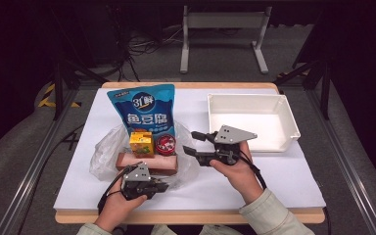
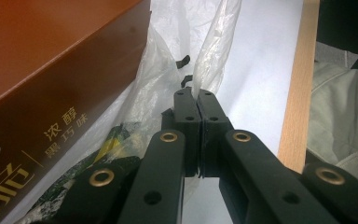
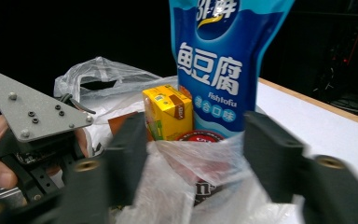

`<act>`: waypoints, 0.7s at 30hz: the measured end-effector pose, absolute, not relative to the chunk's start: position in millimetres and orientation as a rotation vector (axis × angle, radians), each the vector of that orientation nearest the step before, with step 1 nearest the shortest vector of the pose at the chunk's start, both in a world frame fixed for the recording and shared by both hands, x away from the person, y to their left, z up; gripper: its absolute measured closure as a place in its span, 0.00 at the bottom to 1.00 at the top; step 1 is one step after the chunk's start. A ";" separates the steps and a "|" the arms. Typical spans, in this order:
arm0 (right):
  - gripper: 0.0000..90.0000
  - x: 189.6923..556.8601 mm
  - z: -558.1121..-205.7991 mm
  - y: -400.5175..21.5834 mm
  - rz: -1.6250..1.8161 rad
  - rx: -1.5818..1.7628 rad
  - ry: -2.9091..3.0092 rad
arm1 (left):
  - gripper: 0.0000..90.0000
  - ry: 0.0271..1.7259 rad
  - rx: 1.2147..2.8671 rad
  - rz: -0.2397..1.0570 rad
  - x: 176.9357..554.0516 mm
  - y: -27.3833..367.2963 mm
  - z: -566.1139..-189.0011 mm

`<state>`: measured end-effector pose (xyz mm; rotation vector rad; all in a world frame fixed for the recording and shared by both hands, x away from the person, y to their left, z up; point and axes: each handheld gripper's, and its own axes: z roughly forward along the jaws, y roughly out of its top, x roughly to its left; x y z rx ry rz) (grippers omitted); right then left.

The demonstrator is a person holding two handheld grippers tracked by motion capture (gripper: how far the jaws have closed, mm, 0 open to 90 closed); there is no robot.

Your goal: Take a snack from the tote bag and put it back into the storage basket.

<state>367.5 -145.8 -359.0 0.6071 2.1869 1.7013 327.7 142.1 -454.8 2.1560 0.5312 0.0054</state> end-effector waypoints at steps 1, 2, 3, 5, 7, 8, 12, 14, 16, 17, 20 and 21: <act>0.67 368.3 -360.1 -142.8 1.694 0.601 2.201 | 0.99 0.530 2.157 0.005 327.8 142.0 -454.9; 0.71 369.2 -361.4 -139.7 1.684 0.600 2.213 | 0.98 0.529 2.158 0.007 327.8 141.7 -455.2; 0.76 370.1 -363.3 -136.1 1.686 0.598 2.225 | 0.98 0.531 2.156 0.002 327.5 141.4 -455.3; 0.83 371.7 -367.3 -128.6 1.695 0.574 2.255 | 0.98 0.526 2.161 0.000 327.6 141.3 -455.5; 0.85 372.5 -371.5 -121.7 1.685 0.558 2.285 | 0.98 0.526 2.162 -0.003 327.6 140.9 -455.6; 0.85 373.3 -374.2 -119.2 1.669 0.553 2.299 | 0.98 0.524 2.161 -0.006 327.6 140.8 -455.6; 0.87 377.9 -390.0 -116.7 1.591 0.582 2.368 | 0.98 0.524 2.158 -0.006 327.4 141.4 -455.9; 0.87 379.0 -394.1 -117.8 1.570 0.596 2.380 | 0.97 0.526 2.155 -0.007 327.1 141.7 -456.1; 0.83 381.8 -404.0 -119.8 1.541 0.625 2.411 | 0.96 0.527 2.145 -0.010 326.3 143.3 -455.8; 0.80 382.8 -409.3 -120.3 1.524 0.639 2.430 | 0.95 0.527 2.141 -0.011 325.8 143.8 -455.4; 0.71 383.4 -419.0 -119.5 1.483 0.634 2.462 | 0.92 0.526 2.109 -0.003 323.3 148.7 -451.4; 0.60 383.0 -422.4 -118.8 1.473 0.624 2.480 | 0.88 0.525 2.094 0.002 322.4 151.5 -449.5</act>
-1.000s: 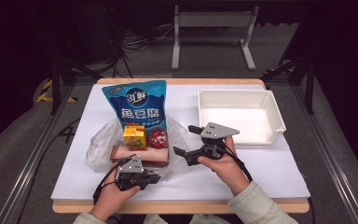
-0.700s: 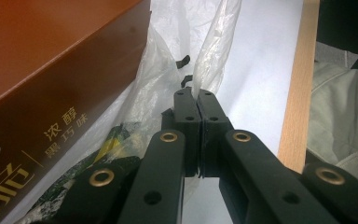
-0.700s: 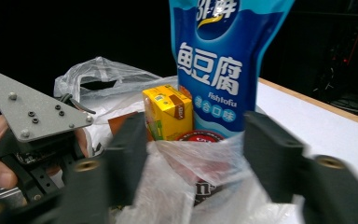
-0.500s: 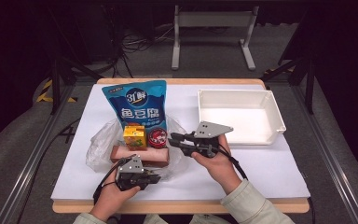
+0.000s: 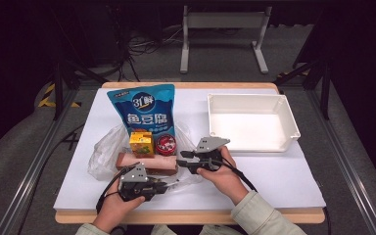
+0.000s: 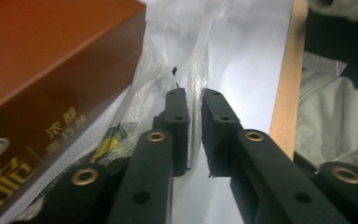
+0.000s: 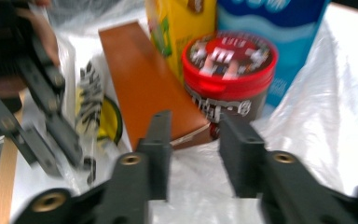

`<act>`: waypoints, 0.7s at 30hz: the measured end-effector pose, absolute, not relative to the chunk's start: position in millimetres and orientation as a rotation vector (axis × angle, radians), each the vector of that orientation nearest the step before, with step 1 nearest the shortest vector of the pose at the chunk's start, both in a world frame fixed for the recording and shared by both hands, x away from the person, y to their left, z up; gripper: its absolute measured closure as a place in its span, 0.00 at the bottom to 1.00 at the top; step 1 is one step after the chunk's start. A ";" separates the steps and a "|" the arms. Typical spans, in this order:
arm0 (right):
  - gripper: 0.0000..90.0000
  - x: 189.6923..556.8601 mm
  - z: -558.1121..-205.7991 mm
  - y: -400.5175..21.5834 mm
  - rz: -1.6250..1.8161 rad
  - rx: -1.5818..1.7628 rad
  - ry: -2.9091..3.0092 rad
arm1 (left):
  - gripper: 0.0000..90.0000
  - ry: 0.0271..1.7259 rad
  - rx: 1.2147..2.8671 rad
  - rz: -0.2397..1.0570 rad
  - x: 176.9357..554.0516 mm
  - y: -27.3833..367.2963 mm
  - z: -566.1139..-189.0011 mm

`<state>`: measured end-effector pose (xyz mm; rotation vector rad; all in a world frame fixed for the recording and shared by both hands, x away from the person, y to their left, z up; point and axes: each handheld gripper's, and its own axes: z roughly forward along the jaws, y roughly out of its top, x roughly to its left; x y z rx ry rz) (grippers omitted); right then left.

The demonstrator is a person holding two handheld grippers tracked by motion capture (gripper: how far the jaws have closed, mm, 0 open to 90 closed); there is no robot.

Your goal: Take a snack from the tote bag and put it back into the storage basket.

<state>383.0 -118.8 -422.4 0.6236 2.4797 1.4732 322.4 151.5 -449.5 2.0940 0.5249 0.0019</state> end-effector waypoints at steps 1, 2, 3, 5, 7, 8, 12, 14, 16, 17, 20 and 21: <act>0.51 382.5 -424.7 -117.8 1.480 0.612 2.499 | 0.86 0.531 2.084 0.008 321.5 154.2 -447.9; 0.51 382.5 -424.7 -117.8 1.480 0.612 2.499 | 0.84 0.531 2.084 0.008 321.5 154.2 -447.9; 0.39 381.1 -427.7 -115.9 1.504 0.579 2.534 | 0.82 0.539 2.064 0.018 320.4 160.9 -445.0; 0.36 380.3 -429.0 -115.1 1.497 0.570 2.549 | 0.81 0.547 2.054 0.028 320.2 166.0 -443.2; 0.33 380.3 -432.9 -113.9 1.480 0.559 2.565 | 0.81 0.563 2.016 0.037 320.9 176.7 -439.3; 0.30 381.2 -436.3 -113.2 1.461 0.566 2.578 | 0.81 0.574 1.998 0.046 321.1 181.7 -437.0; 0.21 382.1 -446.0 -111.6 1.400 0.582 2.623 | 0.79 0.592 1.978 0.074 322.0 192.0 -431.9; 0.19 381.5 -449.8 -110.8 1.368 0.575 2.651 | 0.78 0.623 1.967 0.123 323.7 202.4 -428.8; 0.19 381.2 -451.1 -110.6 1.359 0.571 2.659 | 0.77 0.641 1.953 0.121 323.7 205.9 -428.0; 0.18 380.9 -451.0 -110.5 1.357 0.570 2.658 | 0.77 0.654 1.937 0.126 324.1 209.4 -427.3; 0.17 379.8 -451.3 -110.3 1.330 0.561 2.672 | 0.73 0.688 1.873 0.144 323.5 223.2 -422.9; 0.17 379.5 -451.3 -109.9 1.314 0.560 2.680 | 0.71 0.696 1.854 0.149 323.1 226.8 -421.3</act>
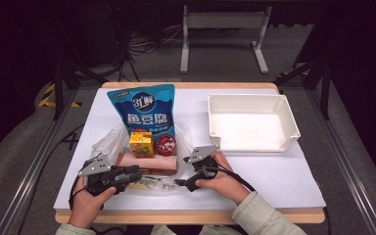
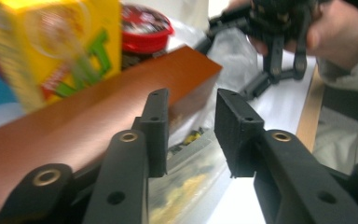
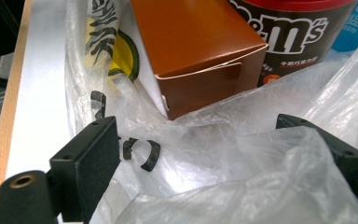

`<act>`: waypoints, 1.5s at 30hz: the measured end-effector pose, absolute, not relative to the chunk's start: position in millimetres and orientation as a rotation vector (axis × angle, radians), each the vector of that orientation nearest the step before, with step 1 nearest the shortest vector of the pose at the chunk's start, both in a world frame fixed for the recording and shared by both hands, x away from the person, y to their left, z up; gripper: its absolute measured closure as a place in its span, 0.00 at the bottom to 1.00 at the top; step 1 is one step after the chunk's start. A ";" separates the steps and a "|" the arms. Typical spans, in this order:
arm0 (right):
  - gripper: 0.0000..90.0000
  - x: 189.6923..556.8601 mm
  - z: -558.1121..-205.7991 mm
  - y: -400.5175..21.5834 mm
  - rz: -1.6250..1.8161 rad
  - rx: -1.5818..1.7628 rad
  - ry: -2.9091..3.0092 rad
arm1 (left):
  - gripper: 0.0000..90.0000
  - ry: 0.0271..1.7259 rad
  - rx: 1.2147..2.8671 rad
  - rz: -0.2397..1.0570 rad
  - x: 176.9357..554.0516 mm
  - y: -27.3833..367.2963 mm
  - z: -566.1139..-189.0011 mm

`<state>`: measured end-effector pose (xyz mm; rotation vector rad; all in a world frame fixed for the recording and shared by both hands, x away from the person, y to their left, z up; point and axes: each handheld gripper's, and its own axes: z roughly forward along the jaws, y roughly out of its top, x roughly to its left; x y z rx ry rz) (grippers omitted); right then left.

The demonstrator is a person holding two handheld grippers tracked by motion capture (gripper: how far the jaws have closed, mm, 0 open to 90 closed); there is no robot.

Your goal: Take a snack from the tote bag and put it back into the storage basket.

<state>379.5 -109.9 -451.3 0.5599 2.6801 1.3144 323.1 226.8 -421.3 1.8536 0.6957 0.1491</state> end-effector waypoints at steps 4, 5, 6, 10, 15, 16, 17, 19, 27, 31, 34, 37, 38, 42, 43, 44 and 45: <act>0.18 379.7 -452.4 -109.0 1.265 0.576 2.707 | 0.68 0.727 1.813 0.179 322.0 238.0 -416.7; 0.18 380.0 -452.2 -109.0 1.268 0.575 2.705 | 0.69 0.754 1.812 0.202 321.6 242.4 -416.1; 0.18 380.3 -451.4 -109.1 1.274 0.576 2.704 | 0.70 0.776 1.823 0.220 321.5 246.0 -416.2; 0.18 380.3 -445.8 -109.9 1.290 0.575 2.692 | 0.76 0.864 1.848 0.253 322.7 259.9 -425.5; 0.17 381.2 -442.7 -110.9 1.301 0.581 2.688 | 0.84 0.936 1.877 0.252 323.8 273.3 -435.6; 0.17 381.2 -442.7 -110.9 1.301 0.581 2.688 | 0.85 0.936 1.877 0.252 323.8 273.3 -435.6; 0.17 381.4 -443.0 -111.0 1.297 0.579 2.690 | 0.85 0.962 1.883 0.246 323.8 277.4 -440.0; 0.17 381.7 -443.9 -111.0 1.286 0.577 2.696 | 0.87 0.984 1.881 0.226 323.5 280.4 -443.8; 0.16 382.6 -446.7 -111.7 1.257 0.585 2.713 | 0.90 1.057 1.933 0.224 328.5 285.2 -457.4; 0.16 383.5 -446.9 -115.0 1.228 0.589 2.717 | 0.89 1.071 1.937 0.248 330.2 288.8 -458.9; 0.16 386.3 -447.9 -120.9 1.168 0.609 2.701 | 0.87 1.075 1.946 0.255 331.0 290.3 -461.6; 0.14 387.0 -446.6 -125.8 1.182 0.615 2.697 | 0.85 1.075 1.935 0.255 330.9 290.8 -462.3; 0.14 387.0 -446.6 -125.8 1.182 0.615 2.697 | 0.85 1.071 1.935 0.257 330.9 290.9 -462.3; 0.13 383.7 -439.3 -124.6 1.294 0.561 2.654 | 0.82 1.041 1.927 0.261 329.7 290.2 -461.2; 0.13 383.2 -437.5 -124.3 1.317 0.554 2.641 | 0.82 1.040 1.918 0.254 329.2 290.2 -461.0; 0.13 383.0 -435.9 -124.2 1.340 0.547 2.627 | 0.81 1.035 1.912 0.253 329.2 290.5 -460.5; 0.13 382.2 -432.2 -124.6 1.380 0.543 2.598 | 0.81 1.035 1.904 0.254 328.8 290.4 -460.3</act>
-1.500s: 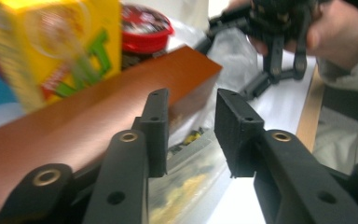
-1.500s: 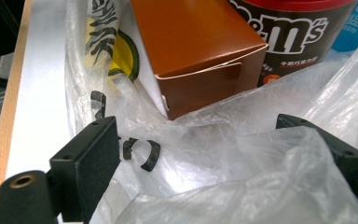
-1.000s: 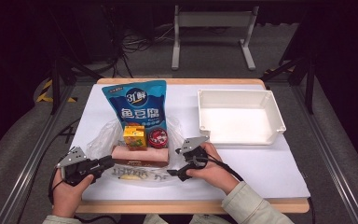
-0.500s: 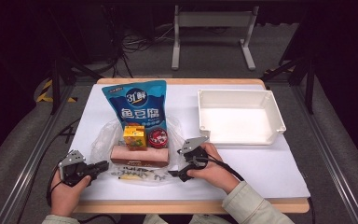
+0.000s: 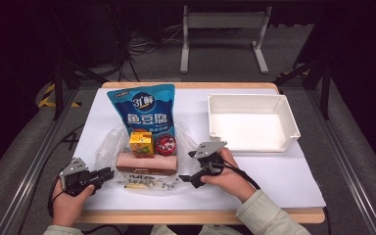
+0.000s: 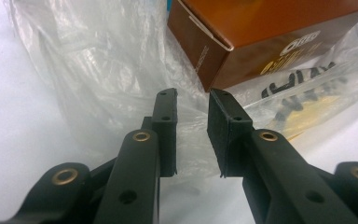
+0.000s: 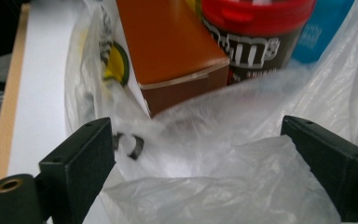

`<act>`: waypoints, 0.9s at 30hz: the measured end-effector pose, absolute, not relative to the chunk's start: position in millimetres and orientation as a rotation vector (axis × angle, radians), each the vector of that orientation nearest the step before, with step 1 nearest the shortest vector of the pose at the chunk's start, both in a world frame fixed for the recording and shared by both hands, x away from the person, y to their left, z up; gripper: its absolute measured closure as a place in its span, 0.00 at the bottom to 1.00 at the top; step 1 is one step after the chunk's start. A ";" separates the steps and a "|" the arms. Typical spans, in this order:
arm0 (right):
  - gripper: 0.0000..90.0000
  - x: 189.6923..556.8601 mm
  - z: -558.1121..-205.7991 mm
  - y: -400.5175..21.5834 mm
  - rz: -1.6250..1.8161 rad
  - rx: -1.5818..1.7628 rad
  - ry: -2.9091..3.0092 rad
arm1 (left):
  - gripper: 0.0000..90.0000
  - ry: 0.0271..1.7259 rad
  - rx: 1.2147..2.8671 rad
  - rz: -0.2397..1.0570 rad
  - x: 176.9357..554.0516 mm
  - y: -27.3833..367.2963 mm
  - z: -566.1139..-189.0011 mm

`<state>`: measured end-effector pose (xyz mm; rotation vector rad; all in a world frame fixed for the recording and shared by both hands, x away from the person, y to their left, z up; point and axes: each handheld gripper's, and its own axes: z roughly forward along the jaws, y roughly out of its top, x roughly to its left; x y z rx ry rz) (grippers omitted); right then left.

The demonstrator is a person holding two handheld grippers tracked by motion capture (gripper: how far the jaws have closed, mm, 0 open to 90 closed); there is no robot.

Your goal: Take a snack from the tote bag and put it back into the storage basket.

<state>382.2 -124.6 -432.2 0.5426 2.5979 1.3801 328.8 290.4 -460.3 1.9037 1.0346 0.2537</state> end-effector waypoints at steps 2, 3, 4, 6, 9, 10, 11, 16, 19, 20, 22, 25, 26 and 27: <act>0.13 381.5 -428.1 -125.3 1.411 0.539 2.573 | 0.81 1.028 1.900 0.254 328.5 290.4 -460.0; 0.13 380.9 -425.4 -125.6 1.433 0.539 2.561 | 0.80 1.021 1.902 0.257 328.6 290.6 -459.9; 0.13 380.5 -422.4 -125.8 1.447 0.533 2.549 | 0.80 1.018 1.901 0.257 328.5 290.7 -459.6; 0.13 379.1 -415.0 -125.1 1.463 0.516 2.528 | 0.80 1.019 1.895 0.254 328.2 290.4 -459.5; 0.14 376.6 -403.7 -122.7 1.492 0.492 2.506 | 0.79 1.002 1.899 0.261 328.6 290.7 -458.7; 0.14 376.0 -400.4 -121.9 1.496 0.490 2.502 | 0.79 1.007 1.890 0.260 328.1 290.1 -458.6; 0.14 376.0 -400.4 -121.9 1.496 0.490 2.502 | 0.79 0.999 1.891 0.262 328.2 290.3 -458.3; 0.16 374.7 -382.2 -116.8 1.497 0.467 2.494 | 0.77 0.996 1.876 0.261 326.6 291.1 -456.2; 0.17 375.5 -377.6 -114.4 1.498 0.473 2.492 | 0.76 0.985 1.850 0.264 325.3 292.1 -454.1; 0.18 375.7 -374.9 -112.6 1.501 0.470 2.496 | 0.76 0.983 1.848 0.259 324.7 292.8 -453.0; 0.18 376.0 -371.2 -108.9 1.498 0.457 2.502 | 0.73 0.971 1.836 0.245 323.7 294.0 -452.1; 0.20 377.2 -366.4 -102.6 1.496 0.440 2.515 | 0.70 0.956 1.832 0.244 322.5 295.5 -451.2; 0.20 377.5 -365.4 -101.1 1.493 0.437 2.519 | 0.69 0.949 1.833 0.248 321.6 296.4 -450.8; 0.20 378.2 -364.0 -98.6 1.492 0.429 2.524 | 0.68 0.954 1.824 0.249 320.5 296.4 -450.6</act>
